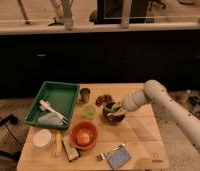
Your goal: Place pepper in purple bowl
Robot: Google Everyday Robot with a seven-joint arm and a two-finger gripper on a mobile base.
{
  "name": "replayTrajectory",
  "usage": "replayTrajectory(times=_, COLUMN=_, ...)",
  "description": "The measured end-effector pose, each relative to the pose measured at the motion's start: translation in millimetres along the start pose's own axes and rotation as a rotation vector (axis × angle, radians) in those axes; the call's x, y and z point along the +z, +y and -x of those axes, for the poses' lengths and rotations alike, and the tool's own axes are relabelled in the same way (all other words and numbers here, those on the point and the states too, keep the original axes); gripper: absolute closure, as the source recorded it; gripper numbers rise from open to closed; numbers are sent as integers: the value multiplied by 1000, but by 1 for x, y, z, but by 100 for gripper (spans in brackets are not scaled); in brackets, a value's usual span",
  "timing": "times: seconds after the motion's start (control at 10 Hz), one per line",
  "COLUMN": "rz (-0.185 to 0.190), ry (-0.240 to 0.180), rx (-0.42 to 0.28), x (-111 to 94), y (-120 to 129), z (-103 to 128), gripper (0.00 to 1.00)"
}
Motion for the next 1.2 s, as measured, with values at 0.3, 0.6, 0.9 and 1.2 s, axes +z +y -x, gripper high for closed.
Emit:
replayTrajectory(times=0.3, rz=-24, ry=-27, rx=43, x=-6, y=0, z=-7, gripper=83)
replayTrajectory(times=0.6, rz=-56, ry=-63, rx=118, x=-14, y=1, z=-21, gripper=52)
replayTrajectory(times=0.9, rz=-56, ry=-86, rx=148, x=-8, y=0, z=-24, gripper=23)
replayTrajectory(times=1.2, rz=-54, ry=-88, rx=165, x=-5, y=0, z=-26, gripper=20)
